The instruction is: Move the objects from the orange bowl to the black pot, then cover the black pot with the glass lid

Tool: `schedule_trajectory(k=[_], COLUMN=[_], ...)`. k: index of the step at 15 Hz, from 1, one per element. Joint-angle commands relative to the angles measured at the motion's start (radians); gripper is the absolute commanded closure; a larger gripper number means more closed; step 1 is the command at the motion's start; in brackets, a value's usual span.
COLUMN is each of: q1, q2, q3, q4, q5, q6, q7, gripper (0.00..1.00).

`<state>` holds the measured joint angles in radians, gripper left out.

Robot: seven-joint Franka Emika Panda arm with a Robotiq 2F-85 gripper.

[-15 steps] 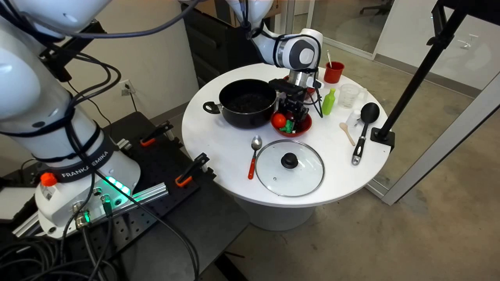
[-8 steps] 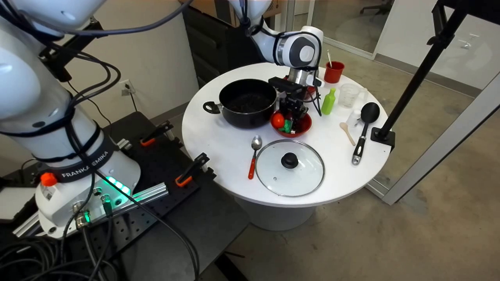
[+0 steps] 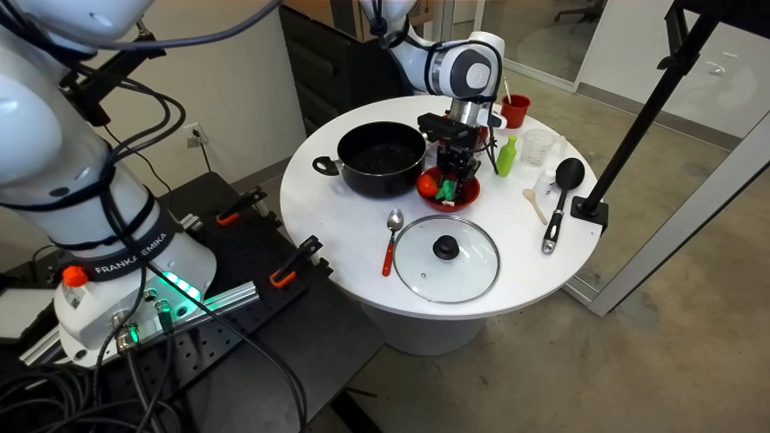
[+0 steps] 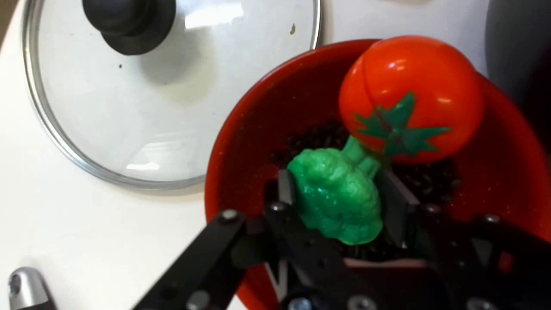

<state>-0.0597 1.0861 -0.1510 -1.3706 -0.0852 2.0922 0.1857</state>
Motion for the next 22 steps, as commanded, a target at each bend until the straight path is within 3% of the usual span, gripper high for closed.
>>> schedule_trajectory(k=[1,8,17,22], q1=[0.007,0.046,0.195,0.278], q2=[-0.076,-0.187,-0.514,-0.603], q3=[-0.012,-0.023,-0.055,-0.076], q4=[-0.078,-0.204,-0.577,-0.653], q5=[0.008,-0.025,-0.112,-0.244], q6=[0.057,0.177,0.455,0.428], q7=[0.046,0.068,0.166,0.224], gripper=[0.75,0.75,0.75,0.75])
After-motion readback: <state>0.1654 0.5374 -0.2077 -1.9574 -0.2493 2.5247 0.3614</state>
